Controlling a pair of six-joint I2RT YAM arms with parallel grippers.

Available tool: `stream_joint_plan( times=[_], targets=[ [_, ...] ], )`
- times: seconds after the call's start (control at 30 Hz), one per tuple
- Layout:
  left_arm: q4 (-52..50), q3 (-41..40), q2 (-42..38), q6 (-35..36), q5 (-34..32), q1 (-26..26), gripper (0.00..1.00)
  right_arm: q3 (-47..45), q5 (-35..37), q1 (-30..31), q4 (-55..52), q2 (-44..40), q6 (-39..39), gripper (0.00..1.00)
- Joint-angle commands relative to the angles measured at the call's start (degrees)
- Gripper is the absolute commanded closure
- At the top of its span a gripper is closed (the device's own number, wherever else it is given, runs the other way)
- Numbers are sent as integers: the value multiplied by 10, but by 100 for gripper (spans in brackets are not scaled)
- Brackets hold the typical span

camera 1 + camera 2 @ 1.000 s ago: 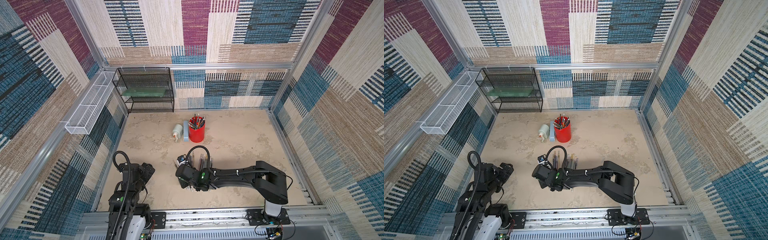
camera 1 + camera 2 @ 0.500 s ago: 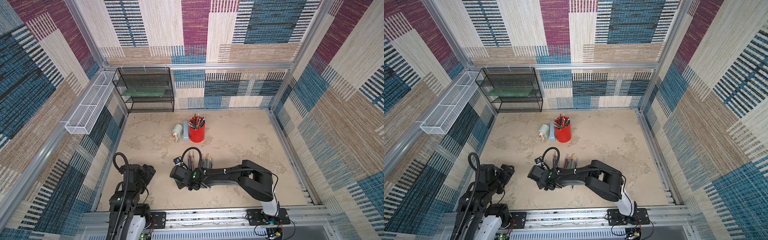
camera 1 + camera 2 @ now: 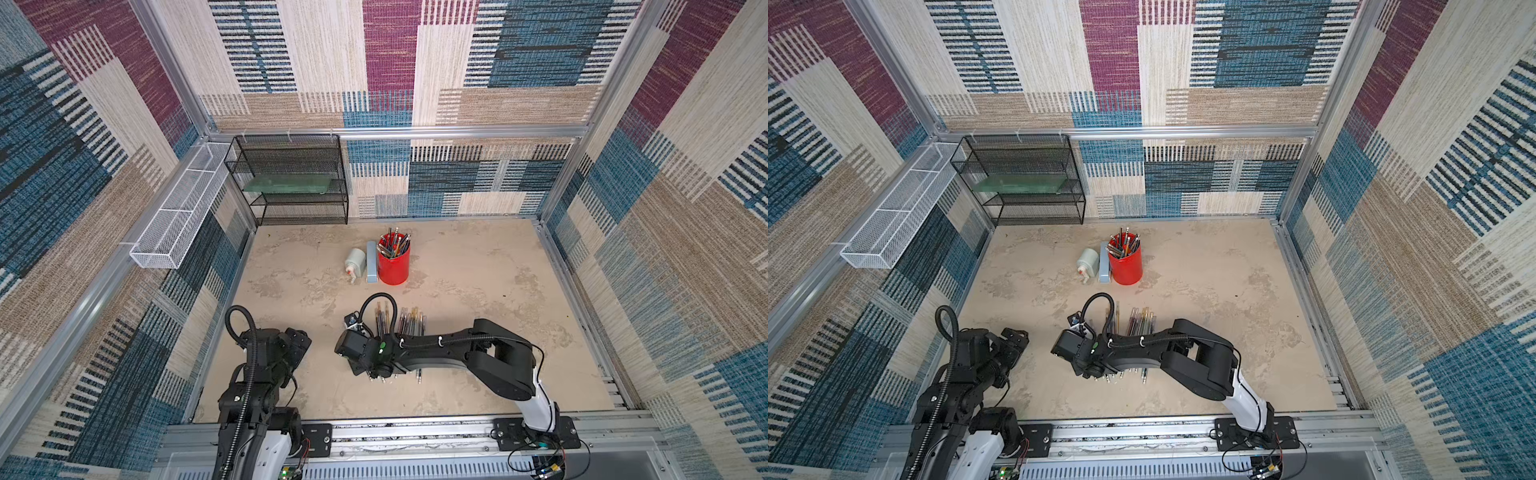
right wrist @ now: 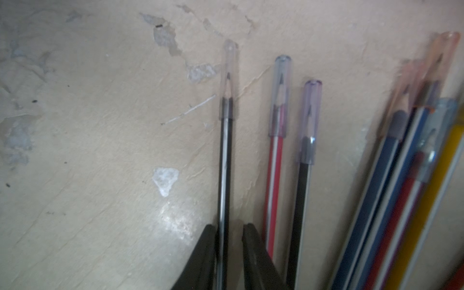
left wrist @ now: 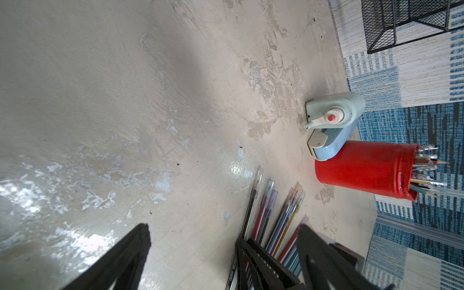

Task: Remove the protective cover of the pencils
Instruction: Pick up the pencil from the center of the board.

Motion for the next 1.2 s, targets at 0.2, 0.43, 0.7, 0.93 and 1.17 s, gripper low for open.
stream_joint_plan(
  times=[0.2, 0.43, 0.7, 0.93, 1.17],
  targets=[
    [31, -12, 0, 19, 43, 0, 7, 12, -21, 5, -27, 19, 14, 84],
    [37, -14, 0, 24, 49, -1, 8, 31, -29, 6, -21, 27, 16, 90],
    [51, -18, 0, 28, 73, 0, 9, 30, -31, 15, -1, 5, 22, 97],
    [86, -27, -1, 28, 114, 0, 10, 5, -21, 29, 26, -35, 28, 100],
    [114, -39, -1, 19, 146, 0, 12, -38, -24, 34, 73, -84, 40, 100]
  ],
)
